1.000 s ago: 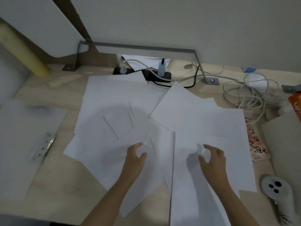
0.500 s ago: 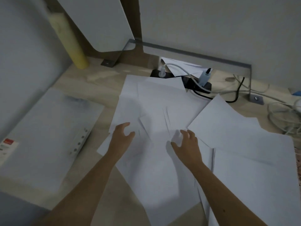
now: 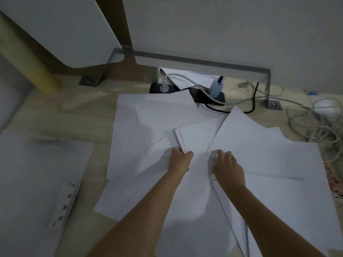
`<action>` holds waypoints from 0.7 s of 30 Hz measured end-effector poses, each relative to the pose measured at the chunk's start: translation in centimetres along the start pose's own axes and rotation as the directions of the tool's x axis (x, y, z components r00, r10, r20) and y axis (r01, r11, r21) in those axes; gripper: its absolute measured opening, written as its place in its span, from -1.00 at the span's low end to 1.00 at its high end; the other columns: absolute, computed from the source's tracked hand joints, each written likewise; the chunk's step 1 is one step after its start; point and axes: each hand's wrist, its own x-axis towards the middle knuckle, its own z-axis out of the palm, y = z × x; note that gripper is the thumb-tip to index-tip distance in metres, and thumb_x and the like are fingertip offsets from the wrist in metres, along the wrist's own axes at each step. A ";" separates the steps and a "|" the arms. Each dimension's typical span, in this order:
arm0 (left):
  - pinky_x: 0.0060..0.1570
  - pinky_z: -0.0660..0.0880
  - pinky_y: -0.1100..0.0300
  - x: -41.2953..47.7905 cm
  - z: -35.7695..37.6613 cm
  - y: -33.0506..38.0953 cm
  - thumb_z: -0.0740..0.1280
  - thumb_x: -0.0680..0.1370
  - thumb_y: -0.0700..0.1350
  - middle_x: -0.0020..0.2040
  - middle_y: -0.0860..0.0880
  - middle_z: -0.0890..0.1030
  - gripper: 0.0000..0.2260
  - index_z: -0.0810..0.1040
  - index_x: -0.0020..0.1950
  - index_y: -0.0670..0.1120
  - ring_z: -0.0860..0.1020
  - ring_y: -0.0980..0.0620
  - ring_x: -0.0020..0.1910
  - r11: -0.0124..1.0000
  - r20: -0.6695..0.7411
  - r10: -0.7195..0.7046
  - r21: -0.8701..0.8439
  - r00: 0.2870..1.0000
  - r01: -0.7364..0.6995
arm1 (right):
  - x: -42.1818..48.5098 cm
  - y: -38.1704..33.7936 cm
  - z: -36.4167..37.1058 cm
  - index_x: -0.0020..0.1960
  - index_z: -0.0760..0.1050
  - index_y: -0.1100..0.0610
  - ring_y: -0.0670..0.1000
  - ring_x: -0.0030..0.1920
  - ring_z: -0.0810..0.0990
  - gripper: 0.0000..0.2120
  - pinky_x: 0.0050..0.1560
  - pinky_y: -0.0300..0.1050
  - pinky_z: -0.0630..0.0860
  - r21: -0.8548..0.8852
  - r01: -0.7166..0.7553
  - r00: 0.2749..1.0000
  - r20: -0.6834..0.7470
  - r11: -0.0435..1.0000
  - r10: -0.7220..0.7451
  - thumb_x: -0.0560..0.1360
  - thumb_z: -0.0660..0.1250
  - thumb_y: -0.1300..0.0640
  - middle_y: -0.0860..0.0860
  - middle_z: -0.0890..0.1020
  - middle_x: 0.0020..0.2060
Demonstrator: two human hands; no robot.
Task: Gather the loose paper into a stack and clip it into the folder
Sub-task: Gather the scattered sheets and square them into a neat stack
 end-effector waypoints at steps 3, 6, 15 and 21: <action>-0.19 0.39 0.22 -0.2 0.9 -0.1 0.36 0.40 -0.09 -0.16 -0.08 0.56 -0.75 0.54 0.04 -0.15 0.52 -0.09 -0.15 0.990 0.142 0.026 0.134 0.990 -0.045 | 0.2 0.6 -0.7 -0.12 0.44 0.29 0.16 -0.41 0.56 -0.87 -0.57 -0.26 0.25 0.078 0.045 0.995 -0.087 0.996 -0.039 0.37 0.38 0.36 0.19 0.54 -0.34; 0.07 0.49 0.09 -0.1 1.4 -0.9 0.39 0.42 -0.10 0.07 -0.12 0.62 -0.64 0.54 0.20 -0.16 0.58 -0.10 0.06 0.971 0.249 0.001 0.232 0.969 -0.060 | 0.5 1.0 -1.4 -0.14 0.25 0.18 0.06 -0.46 0.36 -0.90 -0.50 -0.21 0.12 0.210 -0.041 0.990 -0.122 0.977 0.068 0.54 0.14 0.24 0.00 0.36 -0.45; -0.03 0.48 0.14 -0.8 -0.6 -2.0 0.34 0.46 -0.05 -0.09 -0.06 0.64 -0.82 0.63 0.01 -0.07 0.61 -0.06 -0.08 0.998 0.199 0.006 0.058 0.980 -0.018 | -3.4 -1.2 -3.2 -0.15 0.44 0.13 -0.15 -0.27 0.55 -0.89 -0.23 -0.33 0.46 0.792 -0.011 0.999 0.038 0.611 -0.030 0.55 0.22 0.21 -0.05 0.59 -0.26; 0.26 0.40 0.10 -0.3 -0.4 -0.8 0.42 0.35 0.20 0.08 0.05 0.62 -0.60 0.58 0.13 0.09 0.55 0.02 0.11 0.993 0.295 -0.029 -0.099 0.955 0.061 | -5.7 4.0 -2.0 0.13 0.51 0.22 0.06 0.11 0.53 -0.81 0.01 -0.38 0.29 0.712 -0.090 0.982 -0.052 0.697 0.179 0.52 0.27 0.27 0.09 0.59 0.10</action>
